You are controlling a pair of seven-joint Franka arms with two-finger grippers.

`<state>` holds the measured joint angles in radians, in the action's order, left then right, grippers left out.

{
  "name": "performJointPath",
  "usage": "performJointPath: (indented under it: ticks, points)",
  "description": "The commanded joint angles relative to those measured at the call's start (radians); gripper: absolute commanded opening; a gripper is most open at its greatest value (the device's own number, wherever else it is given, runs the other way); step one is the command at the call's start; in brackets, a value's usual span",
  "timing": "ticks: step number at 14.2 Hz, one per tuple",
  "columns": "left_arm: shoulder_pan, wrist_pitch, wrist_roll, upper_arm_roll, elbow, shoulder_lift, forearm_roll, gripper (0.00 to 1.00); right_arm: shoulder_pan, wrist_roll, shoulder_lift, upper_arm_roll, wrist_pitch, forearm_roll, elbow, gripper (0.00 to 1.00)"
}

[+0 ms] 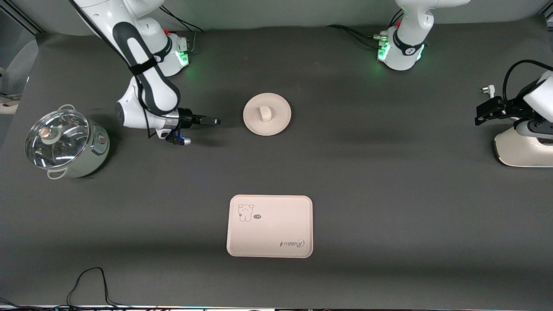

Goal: Place bun in plate and plate on tray
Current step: 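Reach the right gripper to the plate rim and grasp it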

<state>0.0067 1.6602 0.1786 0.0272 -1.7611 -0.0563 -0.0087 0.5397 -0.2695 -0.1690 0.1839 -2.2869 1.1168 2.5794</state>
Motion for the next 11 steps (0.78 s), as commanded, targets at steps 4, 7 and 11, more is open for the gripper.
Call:
performJointPath:
  ticks: [4,7,11]
  points:
    - [0.001,-0.013,-0.007,0.007,-0.012,-0.016,0.015,1.0,0.261,-0.002,0.022,0.008,-0.173,0.265,0.044,1.0]
    - [-0.001,-0.019,-0.046,0.002,-0.009,-0.017,0.015,1.0,0.332,-0.002,0.009,0.008,-0.229,0.336,0.042,1.0]
    - [0.022,0.03,-0.076,0.007,-0.009,-0.014,-0.03,1.0,0.42,-0.003,0.003,0.005,-0.293,0.431,0.038,0.95]
